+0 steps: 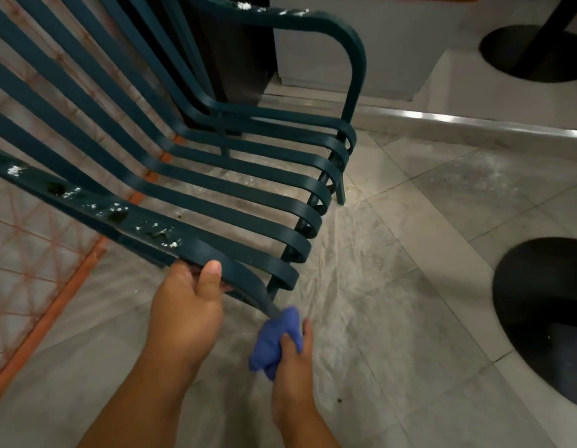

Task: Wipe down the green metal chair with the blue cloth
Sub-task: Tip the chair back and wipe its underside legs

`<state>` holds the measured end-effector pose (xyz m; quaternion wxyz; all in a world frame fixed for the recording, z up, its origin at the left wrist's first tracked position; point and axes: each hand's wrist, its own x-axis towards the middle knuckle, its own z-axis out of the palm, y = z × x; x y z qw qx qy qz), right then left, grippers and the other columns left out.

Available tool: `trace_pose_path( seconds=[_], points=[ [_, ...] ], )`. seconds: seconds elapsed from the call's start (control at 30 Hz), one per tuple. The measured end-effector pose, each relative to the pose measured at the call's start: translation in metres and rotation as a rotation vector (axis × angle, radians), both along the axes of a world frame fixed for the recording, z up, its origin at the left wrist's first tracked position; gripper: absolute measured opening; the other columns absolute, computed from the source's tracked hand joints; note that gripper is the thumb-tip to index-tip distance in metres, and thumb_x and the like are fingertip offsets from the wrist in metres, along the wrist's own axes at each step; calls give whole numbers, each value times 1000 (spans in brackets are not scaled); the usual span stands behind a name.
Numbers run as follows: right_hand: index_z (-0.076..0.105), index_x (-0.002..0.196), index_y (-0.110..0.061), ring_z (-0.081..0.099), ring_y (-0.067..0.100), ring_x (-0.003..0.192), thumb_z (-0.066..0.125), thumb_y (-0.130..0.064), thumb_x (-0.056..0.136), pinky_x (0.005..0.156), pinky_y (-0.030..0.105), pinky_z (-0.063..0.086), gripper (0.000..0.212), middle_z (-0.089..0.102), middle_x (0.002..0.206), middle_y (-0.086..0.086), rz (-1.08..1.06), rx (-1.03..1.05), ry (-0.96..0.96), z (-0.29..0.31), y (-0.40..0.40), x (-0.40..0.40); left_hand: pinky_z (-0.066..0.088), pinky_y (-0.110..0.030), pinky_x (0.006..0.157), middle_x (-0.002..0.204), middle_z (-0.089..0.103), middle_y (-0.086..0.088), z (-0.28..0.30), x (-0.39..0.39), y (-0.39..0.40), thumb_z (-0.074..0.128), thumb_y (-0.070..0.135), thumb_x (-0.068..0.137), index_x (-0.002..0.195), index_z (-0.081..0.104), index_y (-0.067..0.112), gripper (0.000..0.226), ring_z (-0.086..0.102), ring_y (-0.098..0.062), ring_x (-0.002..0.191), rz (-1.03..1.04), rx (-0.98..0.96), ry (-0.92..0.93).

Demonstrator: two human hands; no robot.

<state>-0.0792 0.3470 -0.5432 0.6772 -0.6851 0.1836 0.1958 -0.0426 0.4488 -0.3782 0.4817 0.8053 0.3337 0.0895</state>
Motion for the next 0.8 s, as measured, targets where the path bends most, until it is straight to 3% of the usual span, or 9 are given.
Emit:
trace_pose_path(
  seconds=[0.07,0.1,0.17,0.23,0.33,0.4,0.53,0.67,0.8],
  points=[
    [32,146,-34,54,19,101,48,-26,100,90,35,44,49,55,118,3,71,51,-79,-4,16,12,52,-45,88,95,70,5,-1,1,-2,43,42,92,99,55,36,16,67,-17,92,-9,37,-32],
    [33,146,-32,51,19,95,48,-28,100,84,33,42,49,54,113,5,127,-106,-226,-7,24,15,52,-45,87,94,70,6,-1,1,-3,43,42,93,99,55,36,15,67,-16,91,-10,43,-53],
    [39,143,-27,52,11,90,48,-30,98,82,27,42,46,56,110,2,179,-169,-280,-22,29,16,52,-44,86,94,70,7,-2,1,-4,43,49,88,95,53,38,17,68,-16,90,-8,32,-91],
    [41,137,-33,53,0,92,46,-38,92,84,22,42,45,57,110,-8,165,-99,-163,-37,28,19,54,-39,82,92,71,8,-3,2,-3,40,61,75,92,54,39,31,69,-13,88,-21,34,-125],
    [44,115,-28,48,12,66,40,-34,102,69,30,42,15,57,84,7,189,-76,-55,-63,24,26,54,-19,66,82,72,13,-6,0,-2,41,61,70,91,56,36,36,69,-2,77,-30,21,-192],
    [43,105,-31,47,14,65,38,-22,103,72,38,45,11,55,85,9,197,3,10,-66,23,34,55,-15,63,84,73,12,-9,0,-2,44,57,72,94,57,31,37,70,-3,75,-43,-2,-230],
    [46,89,-19,42,28,49,32,-28,103,43,27,38,21,43,57,22,14,18,12,-48,43,41,57,-19,65,84,73,10,-15,0,2,44,58,71,94,58,27,41,71,-7,73,-56,-26,-267],
    [57,99,-23,49,28,60,37,-33,103,53,31,42,22,51,67,21,-169,318,86,-46,48,34,56,-31,67,82,72,13,-14,-1,1,42,64,73,92,58,32,40,70,-7,73,-62,-17,-249],
    [37,70,-23,31,18,43,23,-8,99,47,30,28,35,29,48,2,-129,338,289,-44,39,54,57,-40,73,85,72,8,-17,-1,7,44,61,81,94,58,34,33,70,-12,80,-96,-33,-220]
  ],
)
